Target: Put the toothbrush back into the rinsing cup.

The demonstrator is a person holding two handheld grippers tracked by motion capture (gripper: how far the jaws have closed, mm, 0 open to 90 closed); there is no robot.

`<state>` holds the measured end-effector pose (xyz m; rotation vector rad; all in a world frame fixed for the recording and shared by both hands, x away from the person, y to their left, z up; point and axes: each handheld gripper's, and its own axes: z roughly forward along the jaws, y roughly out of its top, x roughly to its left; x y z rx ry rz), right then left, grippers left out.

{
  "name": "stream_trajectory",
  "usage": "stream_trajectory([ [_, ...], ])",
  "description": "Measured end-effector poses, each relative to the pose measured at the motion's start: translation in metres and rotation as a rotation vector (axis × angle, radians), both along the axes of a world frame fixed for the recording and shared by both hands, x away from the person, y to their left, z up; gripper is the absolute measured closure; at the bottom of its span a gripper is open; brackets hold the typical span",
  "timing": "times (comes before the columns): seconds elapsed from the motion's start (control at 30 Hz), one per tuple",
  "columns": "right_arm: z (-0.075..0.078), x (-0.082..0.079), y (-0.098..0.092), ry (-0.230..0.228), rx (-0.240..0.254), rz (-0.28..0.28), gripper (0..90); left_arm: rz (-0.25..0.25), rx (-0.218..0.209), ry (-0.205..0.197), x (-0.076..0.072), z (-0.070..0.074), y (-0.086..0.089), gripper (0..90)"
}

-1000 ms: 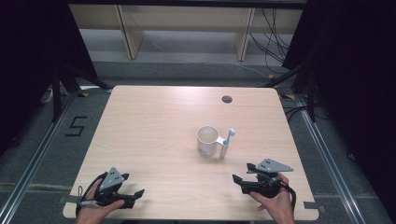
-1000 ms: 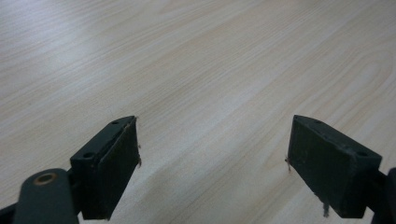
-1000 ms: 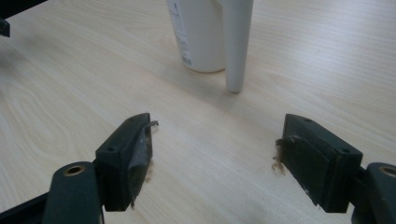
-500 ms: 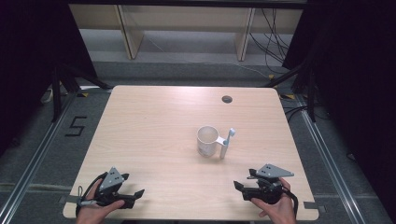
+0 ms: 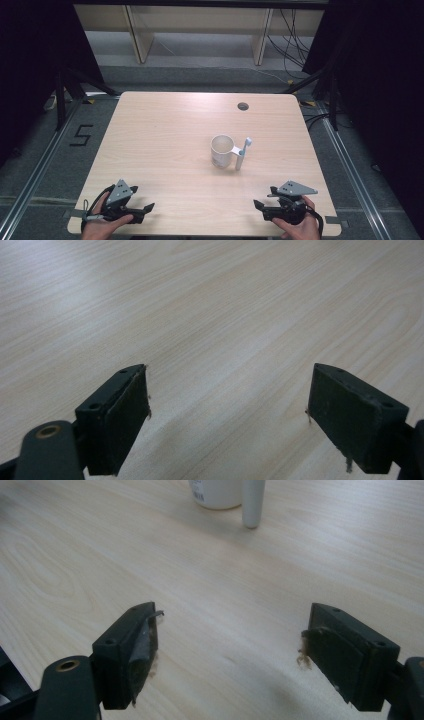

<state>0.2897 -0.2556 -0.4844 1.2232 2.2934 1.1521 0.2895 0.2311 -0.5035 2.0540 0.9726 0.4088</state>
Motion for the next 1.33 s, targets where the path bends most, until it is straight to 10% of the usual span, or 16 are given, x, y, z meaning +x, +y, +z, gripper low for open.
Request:
stream_trajectory([
  [0.23, -0.004, -0.009, 0.003, 0.07, 0.007, -0.009, 21.4, -0.008, 0.014, 0.005, 0.0, 0.001, 0.001, 15.9],
  [1.33, -0.014, -0.024, -0.001, 0.087, -0.082, 0.022, 20.9, -0.012, 0.028, 0.005, 0.0, 0.001, 0.002, 15.9],
])
